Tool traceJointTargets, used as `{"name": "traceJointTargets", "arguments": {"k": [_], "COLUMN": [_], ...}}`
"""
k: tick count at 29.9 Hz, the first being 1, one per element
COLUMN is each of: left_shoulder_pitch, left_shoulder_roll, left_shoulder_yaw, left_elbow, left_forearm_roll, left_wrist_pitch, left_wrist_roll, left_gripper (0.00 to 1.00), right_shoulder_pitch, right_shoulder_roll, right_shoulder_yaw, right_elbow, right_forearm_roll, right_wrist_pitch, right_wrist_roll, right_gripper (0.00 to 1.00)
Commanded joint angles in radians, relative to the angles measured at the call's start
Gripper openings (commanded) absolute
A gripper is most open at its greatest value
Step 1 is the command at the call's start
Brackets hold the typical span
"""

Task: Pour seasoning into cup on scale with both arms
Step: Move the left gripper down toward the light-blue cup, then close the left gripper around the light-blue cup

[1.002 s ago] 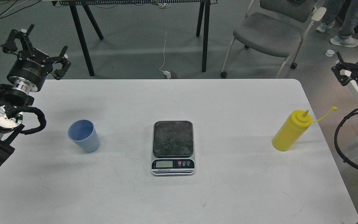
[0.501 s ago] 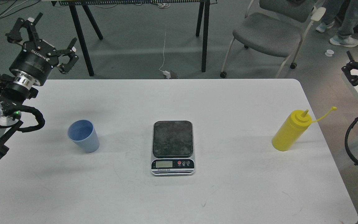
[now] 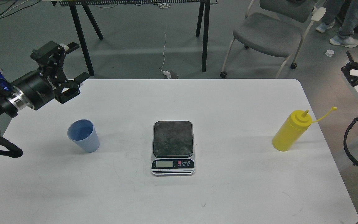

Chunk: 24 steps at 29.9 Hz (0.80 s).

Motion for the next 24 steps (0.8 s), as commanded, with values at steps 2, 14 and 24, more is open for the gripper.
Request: {"name": "traceJointTargets", "arguments": {"k": [2,14,24], "left_shoulder_pitch": [0.003,0.006,-0.003], "left_shoulder_roll": [0.03,-0.001,-0.101], "left_shoulder_yaw": [0.001,0.13,0.212], "left_elbow": [-0.05,0.103,0.289], "left_forearm_roll": [0.374,1.187,1.332], "left_wrist_pitch": [0.12,0.327,0.344], "left_wrist_roll": [-0.001,0.001,-0.002], "left_gripper": [1.0,1.0,0.9], "right_shoulder_pitch": [-0.01,-0.018,-0.018], "right_shoulder_roll": [-0.005,-0.014,-0.016], "right_shoulder_yaw": [0.001,0.008,0.014], "right_elbow": [0.0,0.007,0.005], "right_forearm_roll": [0.0,0.0,0.0], "right_wrist_pitch": [0.0,0.0,0.0], "right_wrist_roll": [0.0,0.003,0.005], "right_gripper": [1.0,1.0,1.0]}}
